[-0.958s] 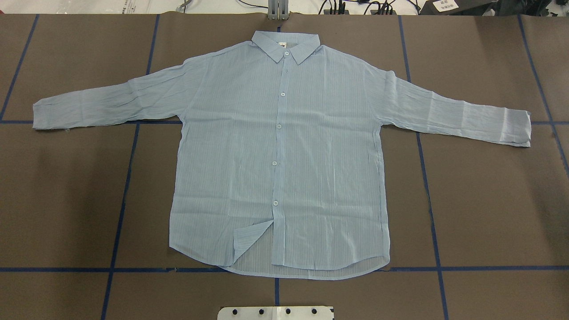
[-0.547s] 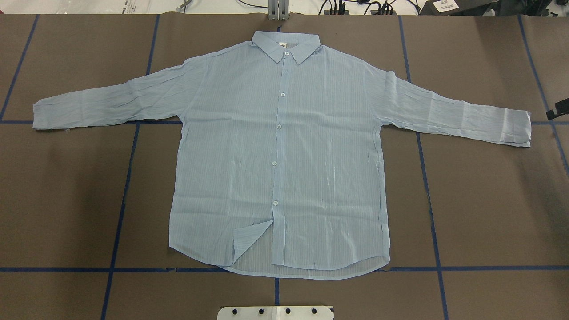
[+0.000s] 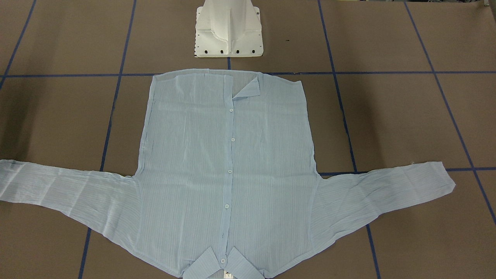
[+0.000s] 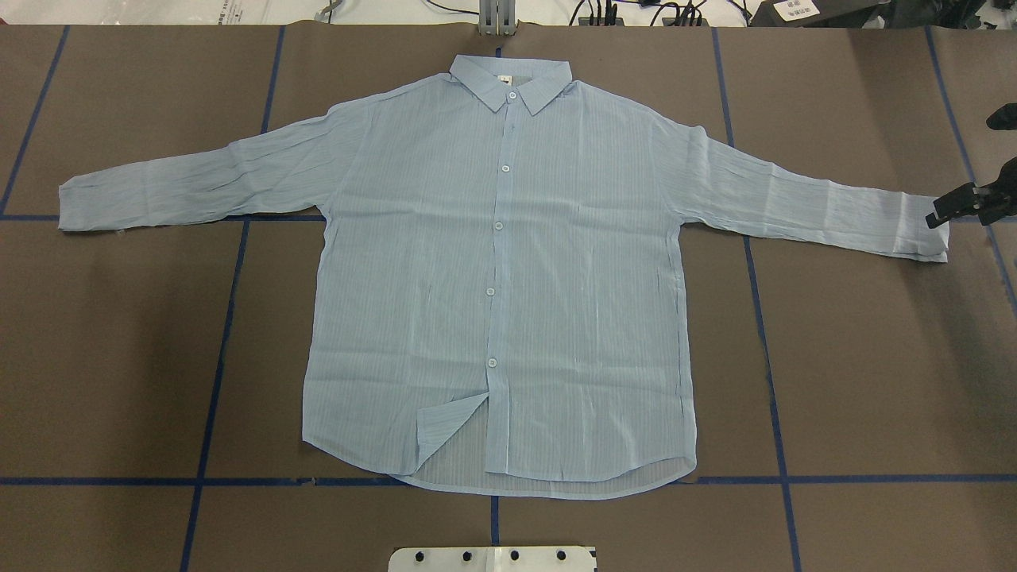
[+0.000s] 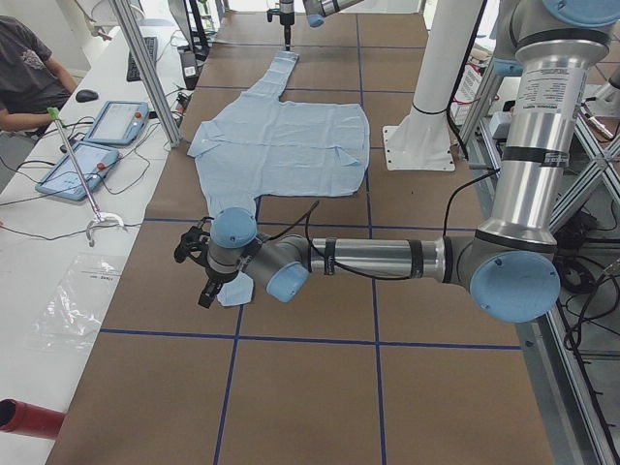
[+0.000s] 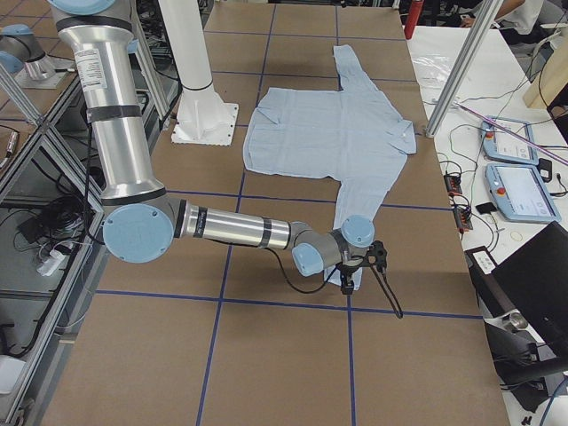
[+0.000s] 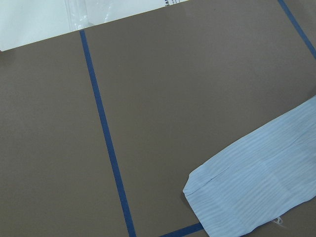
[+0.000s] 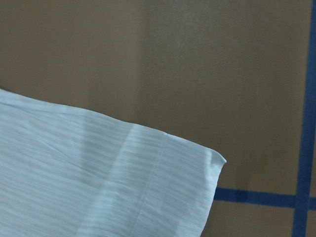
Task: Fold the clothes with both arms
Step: 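Move the right gripper to the sleeve cuff nearest it and grasp it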
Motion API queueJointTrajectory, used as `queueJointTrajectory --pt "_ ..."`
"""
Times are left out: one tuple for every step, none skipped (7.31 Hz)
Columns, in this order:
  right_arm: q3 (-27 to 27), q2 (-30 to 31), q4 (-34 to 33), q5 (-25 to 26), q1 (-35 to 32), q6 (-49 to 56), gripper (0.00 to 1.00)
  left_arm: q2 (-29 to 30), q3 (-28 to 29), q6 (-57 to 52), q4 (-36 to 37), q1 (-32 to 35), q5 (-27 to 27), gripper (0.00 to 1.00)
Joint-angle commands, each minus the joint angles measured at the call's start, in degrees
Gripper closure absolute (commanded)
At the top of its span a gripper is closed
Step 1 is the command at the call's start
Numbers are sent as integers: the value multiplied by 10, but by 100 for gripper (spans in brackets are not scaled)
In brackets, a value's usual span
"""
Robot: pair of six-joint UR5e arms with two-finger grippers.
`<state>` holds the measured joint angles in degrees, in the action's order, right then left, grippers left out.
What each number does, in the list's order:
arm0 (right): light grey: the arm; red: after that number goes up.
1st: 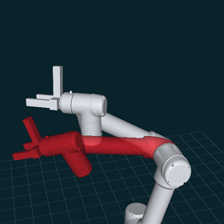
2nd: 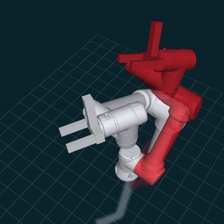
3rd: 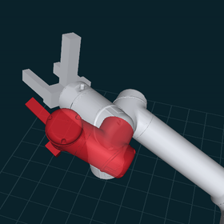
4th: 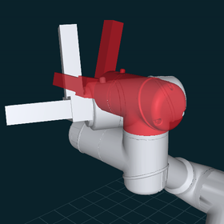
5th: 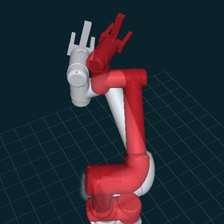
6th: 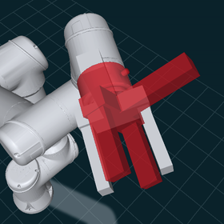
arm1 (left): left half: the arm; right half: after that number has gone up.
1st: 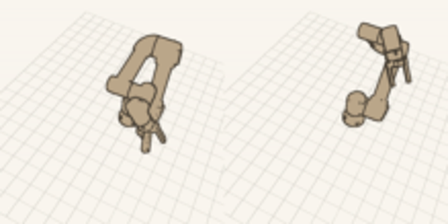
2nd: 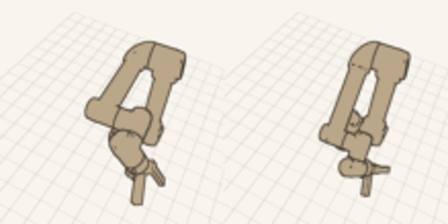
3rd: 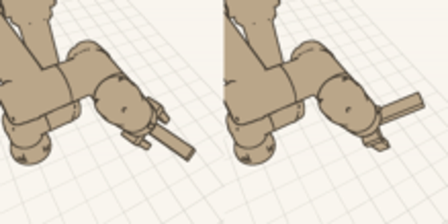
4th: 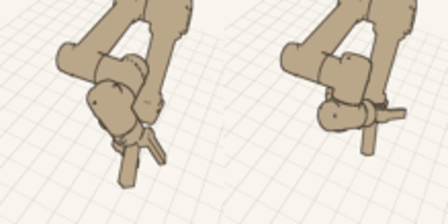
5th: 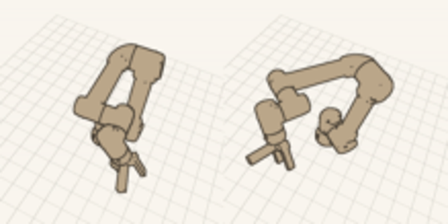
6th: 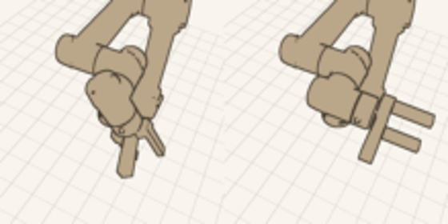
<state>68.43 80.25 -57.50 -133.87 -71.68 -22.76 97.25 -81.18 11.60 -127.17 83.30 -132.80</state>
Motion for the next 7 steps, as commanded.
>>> queueJointTrajectory --pt "-3 9 0 -2 15 0 5 1 0 0 0 0 0 1" --pt "-3 10 0 -2 19 0 9 1 0 0 0 0 0 1" --pt "-2 11 0 -4 19 -1 17 1 0 0 0 0 0 1" --pt "-2 13 0 -3 19 2 28 1 1 0 0 0 0 1" --pt "-3 14 -1 -3 19 5 35 1 1 0 0 0 0 1" --pt "-4 13 -1 0 19 7 38 2 1 0 0 0 0 1" --pt "-3 13 -2 0 19 7 38 3 1 1 0 -1 0 1"
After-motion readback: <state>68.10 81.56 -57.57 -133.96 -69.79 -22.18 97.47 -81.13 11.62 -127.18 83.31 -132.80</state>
